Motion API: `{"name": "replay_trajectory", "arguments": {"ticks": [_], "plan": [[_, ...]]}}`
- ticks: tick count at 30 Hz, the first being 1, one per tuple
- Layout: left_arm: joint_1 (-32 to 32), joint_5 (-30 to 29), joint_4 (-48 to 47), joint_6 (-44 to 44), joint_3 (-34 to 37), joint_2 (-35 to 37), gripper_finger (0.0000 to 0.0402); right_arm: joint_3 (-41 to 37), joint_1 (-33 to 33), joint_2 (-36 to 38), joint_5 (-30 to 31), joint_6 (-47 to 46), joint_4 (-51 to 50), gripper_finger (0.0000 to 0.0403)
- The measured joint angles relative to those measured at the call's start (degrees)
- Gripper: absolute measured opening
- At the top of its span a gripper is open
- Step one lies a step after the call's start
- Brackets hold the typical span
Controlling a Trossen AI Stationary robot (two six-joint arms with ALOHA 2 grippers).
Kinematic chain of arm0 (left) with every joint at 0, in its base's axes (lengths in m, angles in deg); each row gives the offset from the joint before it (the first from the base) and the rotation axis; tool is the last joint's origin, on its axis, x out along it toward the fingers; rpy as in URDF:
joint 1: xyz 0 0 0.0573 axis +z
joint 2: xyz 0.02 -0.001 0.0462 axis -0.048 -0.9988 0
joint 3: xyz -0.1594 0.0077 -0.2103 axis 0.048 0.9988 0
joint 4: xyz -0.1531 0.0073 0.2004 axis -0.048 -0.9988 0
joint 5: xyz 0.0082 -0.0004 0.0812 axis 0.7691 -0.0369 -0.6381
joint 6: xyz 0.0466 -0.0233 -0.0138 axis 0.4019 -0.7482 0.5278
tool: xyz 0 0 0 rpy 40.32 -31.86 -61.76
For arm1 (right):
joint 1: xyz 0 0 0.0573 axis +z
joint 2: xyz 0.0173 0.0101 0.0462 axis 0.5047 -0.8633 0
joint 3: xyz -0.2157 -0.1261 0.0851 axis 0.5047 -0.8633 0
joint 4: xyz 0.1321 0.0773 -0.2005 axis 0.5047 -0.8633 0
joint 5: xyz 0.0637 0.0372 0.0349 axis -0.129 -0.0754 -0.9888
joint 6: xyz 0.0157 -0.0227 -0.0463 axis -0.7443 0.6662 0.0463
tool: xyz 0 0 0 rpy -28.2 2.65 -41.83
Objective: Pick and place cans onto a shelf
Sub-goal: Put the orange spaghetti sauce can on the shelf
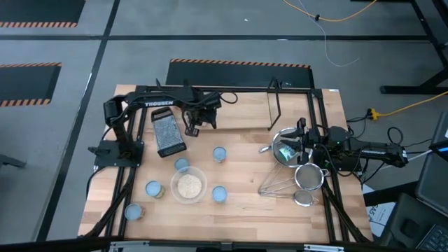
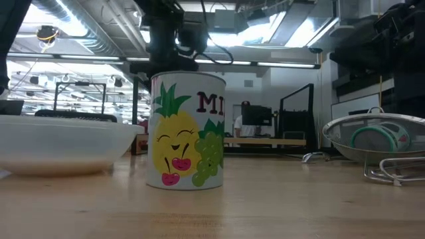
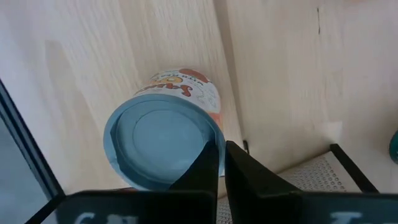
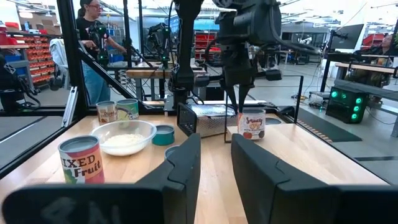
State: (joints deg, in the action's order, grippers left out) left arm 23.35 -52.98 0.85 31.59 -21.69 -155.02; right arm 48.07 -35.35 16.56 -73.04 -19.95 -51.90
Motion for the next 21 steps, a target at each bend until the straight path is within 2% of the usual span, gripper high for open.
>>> {"name": "replay_trajectory", "arguments": {"ticks": [7,21], "plan": [[-0.1,-0.3,0.2,0.0,0.0,-0.6,0.0008,0.0,0.0,0.0,0.0,0.0,-0.2,0.0095],[-0.2,-0.3,0.4,-0.2,0.0,-0.6,0.0074,0.0,0.0,0.0,0.0,0.0,-0.2,0.0095]]}}
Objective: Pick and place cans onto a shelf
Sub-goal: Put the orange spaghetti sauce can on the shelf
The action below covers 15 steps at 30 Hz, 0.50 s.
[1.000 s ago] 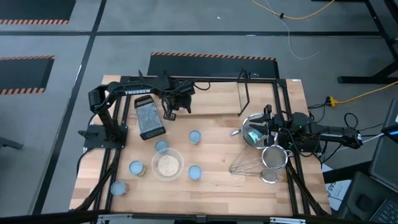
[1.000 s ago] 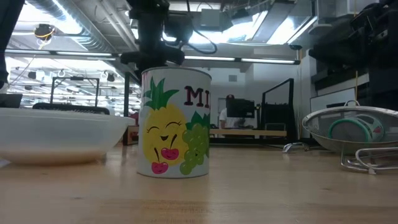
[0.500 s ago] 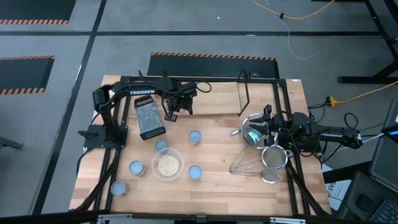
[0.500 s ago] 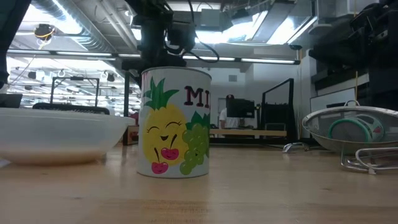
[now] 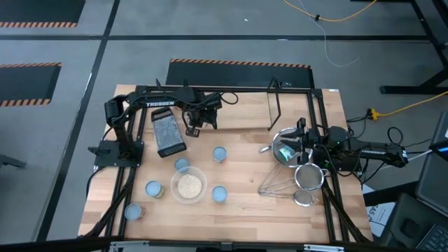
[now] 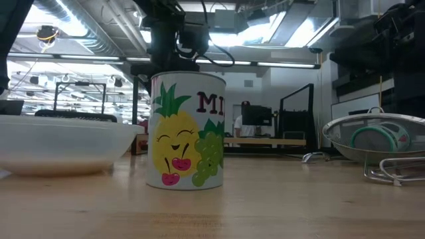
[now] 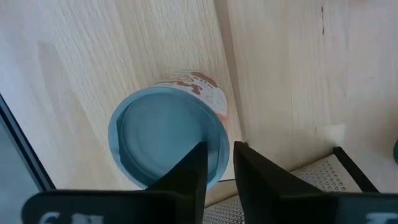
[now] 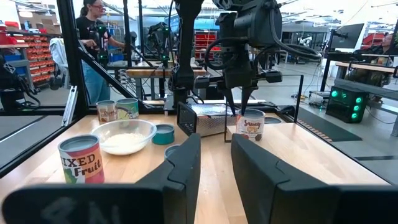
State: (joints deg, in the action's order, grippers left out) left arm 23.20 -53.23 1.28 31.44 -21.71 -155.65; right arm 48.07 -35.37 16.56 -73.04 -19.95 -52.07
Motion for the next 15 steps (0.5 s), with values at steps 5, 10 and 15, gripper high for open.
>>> {"name": "replay_trajectory", "arguments": {"ticks": [5,10,15], "plan": [[-0.2,-0.2,0.1,-0.1,0.0,0.0,0.0073,0.0,0.0,0.0,0.0,0.0,0.0,0.0095],[-0.7,-0.7,0.0,-0.2,0.1,1.8,0.0071,0.0,0.0,0.0,0.0,0.0,0.1,0.0095],[-1.9,-2.1,-0.5,-0.3,0.1,4.6,0.0071,0.0,0.0,0.0,0.0,0.0,2.0,0.0095]]}}
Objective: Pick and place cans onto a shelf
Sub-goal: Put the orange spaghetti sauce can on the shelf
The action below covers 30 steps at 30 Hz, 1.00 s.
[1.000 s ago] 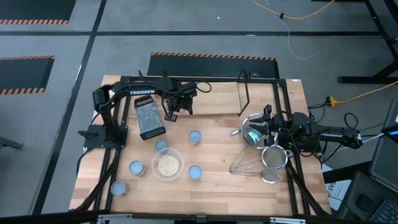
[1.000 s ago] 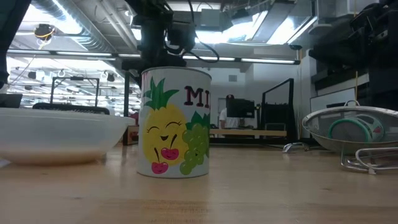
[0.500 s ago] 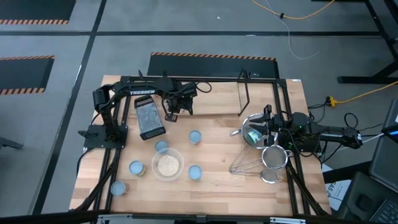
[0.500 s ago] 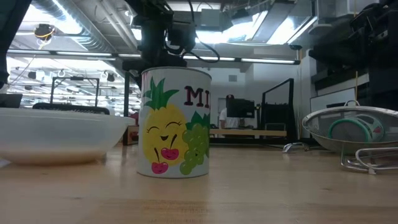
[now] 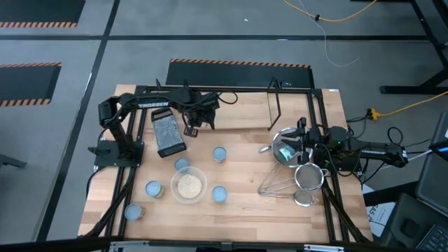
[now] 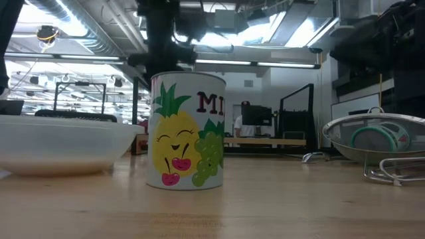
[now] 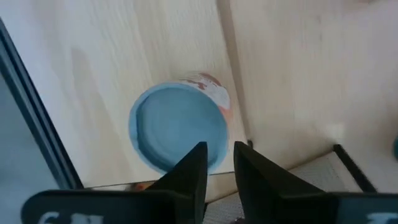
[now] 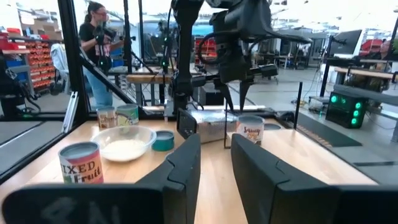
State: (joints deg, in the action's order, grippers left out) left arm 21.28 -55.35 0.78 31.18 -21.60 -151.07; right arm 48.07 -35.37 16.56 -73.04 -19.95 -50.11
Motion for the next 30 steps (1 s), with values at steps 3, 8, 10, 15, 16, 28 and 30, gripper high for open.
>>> {"name": "replay_trajectory", "arguments": {"ticks": [3,8,10,15,16,28,30], "plan": [[-0.9,-0.1,-0.4,-1.8,0.0,3.5,0.0071,0.0,0.0,0.0,0.0,0.0,2.8,0.0095],[-2.7,0.3,-2.0,-7.9,0.0,11.7,0.0071,0.0,0.0,0.0,-0.3,0.0,5.9,0.0095],[-3.7,0.6,-3.1,-10.9,0.0,15.4,0.0071,0.0,0.0,0.0,-0.3,0.0,6.5,0.0095],[-7.8,0.7,-3.5,-19.0,2.5,25.4,0.0071,0.0,0.0,0.0,-0.3,0.0,9.3,0.0095],[-8.7,0.6,-2.7,-20.6,4.1,27.6,0.0071,0.0,0.0,0.0,-0.4,0.0,10.0,0.0095],[-20.5,0.2,10.7,-39.1,30.6,49.1,0.0071,3.6,0.0,-0.2,2.0,-2.9,11.9,0.0145],[-21.6,0.2,12.8,-39.3,33.1,51.0,0.0071,5.2,0.0,-0.9,2.0,-4.4,11.9,0.016]]}}
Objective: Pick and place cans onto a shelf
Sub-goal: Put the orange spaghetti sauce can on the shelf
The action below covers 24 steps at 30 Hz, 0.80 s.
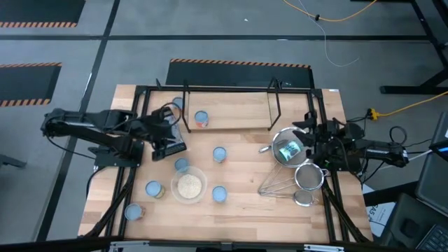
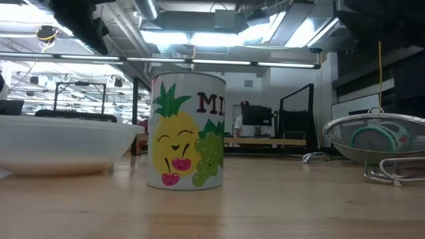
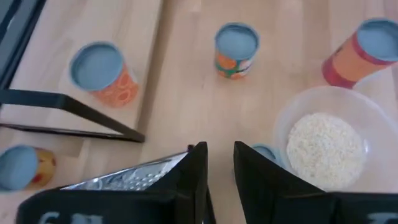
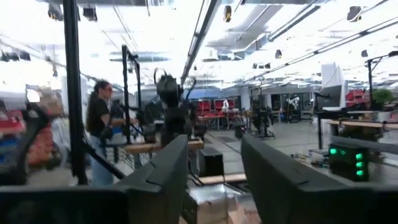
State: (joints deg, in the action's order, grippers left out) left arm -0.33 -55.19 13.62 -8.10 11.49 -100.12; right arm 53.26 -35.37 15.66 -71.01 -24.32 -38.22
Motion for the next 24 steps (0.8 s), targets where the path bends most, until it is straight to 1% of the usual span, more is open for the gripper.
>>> {"name": "replay_trajectory", "arguments": {"ticks": [3,7,9,14,21,24], "plan": [[-1.0,-0.1,3.4,0.0,2.9,2.1,0.0071,2.6,0.0,-3.1,0.0,-0.5,-0.2,0.0172],[-1.6,-2.9,7.4,0.1,5.2,3.3,0.0071,7.4,0.0,-11.3,0.7,0.1,-0.4,0.0174],[-1.6,-4.0,7.4,0.2,5.7,3.2,0.0071,10.7,0.0,-16.9,1.0,1.1,-1.1,0.0174],[-1.6,-4.1,7.4,0.2,6.1,3.2,0.0071,21.3,-0.4,-32.5,2.8,6.7,-5.4,0.0174],[-1.6,-4.1,7.4,0.2,6.1,3.2,0.0071,38.4,-4.5,-53.3,2.9,12.5,-18.3,0.0174],[-1.6,-4.1,7.4,0.2,6.1,3.2,0.0071,44.8,-6.4,-61.2,0.7,14.8,-22.7,0.0174]]}}
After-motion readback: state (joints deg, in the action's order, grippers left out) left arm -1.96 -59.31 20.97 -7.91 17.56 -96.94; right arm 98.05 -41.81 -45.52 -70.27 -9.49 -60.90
